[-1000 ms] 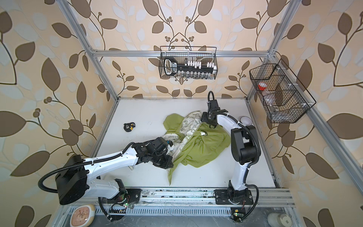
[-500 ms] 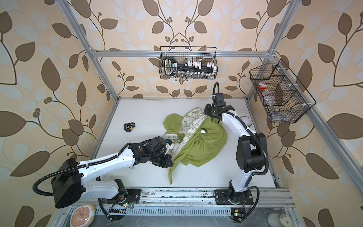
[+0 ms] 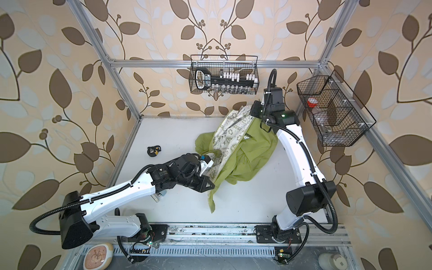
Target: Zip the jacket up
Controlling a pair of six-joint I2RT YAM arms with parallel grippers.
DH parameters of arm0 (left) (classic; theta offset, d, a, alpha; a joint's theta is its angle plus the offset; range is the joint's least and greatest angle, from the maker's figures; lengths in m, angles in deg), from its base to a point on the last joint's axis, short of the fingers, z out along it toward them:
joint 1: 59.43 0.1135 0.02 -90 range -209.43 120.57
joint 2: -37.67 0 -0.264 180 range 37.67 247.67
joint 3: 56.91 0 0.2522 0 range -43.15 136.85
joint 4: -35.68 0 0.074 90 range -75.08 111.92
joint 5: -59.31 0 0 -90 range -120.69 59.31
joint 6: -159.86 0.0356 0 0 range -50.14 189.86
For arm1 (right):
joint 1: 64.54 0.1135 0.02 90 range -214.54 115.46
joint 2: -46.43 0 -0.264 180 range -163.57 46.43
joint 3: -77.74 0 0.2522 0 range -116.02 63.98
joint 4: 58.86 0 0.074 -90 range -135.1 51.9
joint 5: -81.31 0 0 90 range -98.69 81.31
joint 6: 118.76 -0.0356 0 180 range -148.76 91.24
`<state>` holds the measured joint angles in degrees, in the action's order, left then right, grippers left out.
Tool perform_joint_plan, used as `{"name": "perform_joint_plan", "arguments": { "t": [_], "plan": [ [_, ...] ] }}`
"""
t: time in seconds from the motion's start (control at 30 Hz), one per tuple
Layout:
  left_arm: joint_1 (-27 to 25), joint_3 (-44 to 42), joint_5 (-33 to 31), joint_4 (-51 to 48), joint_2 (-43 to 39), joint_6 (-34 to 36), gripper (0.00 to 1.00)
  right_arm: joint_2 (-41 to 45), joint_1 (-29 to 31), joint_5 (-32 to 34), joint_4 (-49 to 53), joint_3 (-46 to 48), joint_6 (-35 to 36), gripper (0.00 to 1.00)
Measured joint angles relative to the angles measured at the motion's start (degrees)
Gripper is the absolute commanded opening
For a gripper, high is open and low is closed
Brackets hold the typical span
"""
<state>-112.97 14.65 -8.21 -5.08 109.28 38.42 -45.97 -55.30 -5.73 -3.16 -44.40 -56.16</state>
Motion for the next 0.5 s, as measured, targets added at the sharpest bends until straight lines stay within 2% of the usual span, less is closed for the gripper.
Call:
{"name": "perform_joint_plan", "arguments": {
  "t": [0.17,0.23,0.47,0.5],
  "plan": [
    [-2.80,1.68,2.60,3.26,2.12,-0.17,0.00,-2.08,-0.68,1.95,4.15,-7.17,1.70,0.13],
    [-2.80,1.68,3.06,4.26,3.34,-0.24,0.00,-4.68,0.13,2.51,5.03,-9.35,2.23,0.19],
    [-1.31,1.64,2.78,5.20,10.21,-0.55,0.00,-21.88,4.90,3.72,6.40,-14.99,4.31,0.67],
    [-0.42,1.42,2.91,5.86,11.69,-0.83,0.00,-23.61,5.44,3.69,6.84,-14.99,4.22,0.71]
  ]
}}
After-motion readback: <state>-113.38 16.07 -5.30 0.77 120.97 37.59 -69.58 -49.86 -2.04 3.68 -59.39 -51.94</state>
